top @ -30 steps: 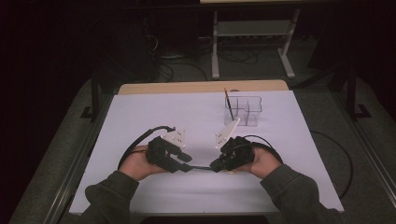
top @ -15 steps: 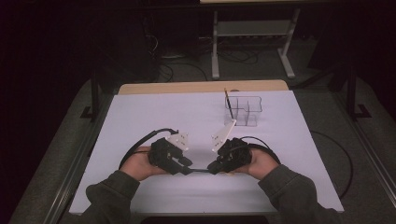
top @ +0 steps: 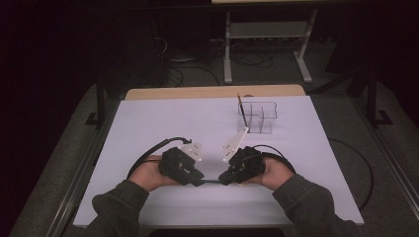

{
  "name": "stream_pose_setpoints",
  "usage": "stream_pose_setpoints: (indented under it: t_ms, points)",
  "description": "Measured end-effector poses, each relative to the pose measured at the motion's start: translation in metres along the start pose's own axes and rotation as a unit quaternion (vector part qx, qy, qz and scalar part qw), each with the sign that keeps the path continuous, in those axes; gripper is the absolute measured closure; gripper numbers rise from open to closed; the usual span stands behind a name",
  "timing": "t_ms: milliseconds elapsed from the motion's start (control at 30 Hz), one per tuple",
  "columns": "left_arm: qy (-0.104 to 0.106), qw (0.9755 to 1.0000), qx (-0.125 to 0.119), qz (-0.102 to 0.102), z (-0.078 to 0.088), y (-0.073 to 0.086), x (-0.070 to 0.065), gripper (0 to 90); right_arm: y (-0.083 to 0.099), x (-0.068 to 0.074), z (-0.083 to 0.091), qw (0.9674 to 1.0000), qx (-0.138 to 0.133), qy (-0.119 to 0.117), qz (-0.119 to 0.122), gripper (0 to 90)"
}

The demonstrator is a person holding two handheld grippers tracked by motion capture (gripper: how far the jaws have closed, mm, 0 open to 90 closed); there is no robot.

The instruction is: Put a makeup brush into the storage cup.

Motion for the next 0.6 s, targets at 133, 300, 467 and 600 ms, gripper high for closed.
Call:
stream_pose_setpoints:
  t_ms: [133, 300, 467, 600]
  points:
    - [0.004, 1.0, 0.005, 0.003, -0.0014, 0.0012, -0.0009, 74.9, -0.0009, 0.0001, -0.0002, 1.0, 0.0, 0.0, 0.002, 82.5]
    - [0.009, 0.9999, 0.008, 0.003, -0.002, 0.0018, -0.0017, 77.9, -0.0014, 0.0003, -0.0016, 1.0, 0.003, 0.0, 0.006, 82.5]
    - [0.015, 0.9998, 0.012, 0.002, -0.0037, 0.0029, -0.0028, 82.5, -0.002, 0.0001, -0.0022, 1.0, 0.004, 0.001, 0.009, 82.5]
    - [0.017, 0.9998, 0.012, 0.001, -0.0053, 0.0029, -0.0025, 83.5, -0.0006, -0.0005, -0.002, 0.9999, 0.007, 0.003, 0.007, 82.5]
Point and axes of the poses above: each handheld gripper's, and its own axes: z roughly backward along the jaws, y roughly out of its underside, x roughly to its left, the point moved 10 cm from there along -z, roughly forward along the jaws, and after that the axes turned 6 degrees about y, right-handed, at the moved point
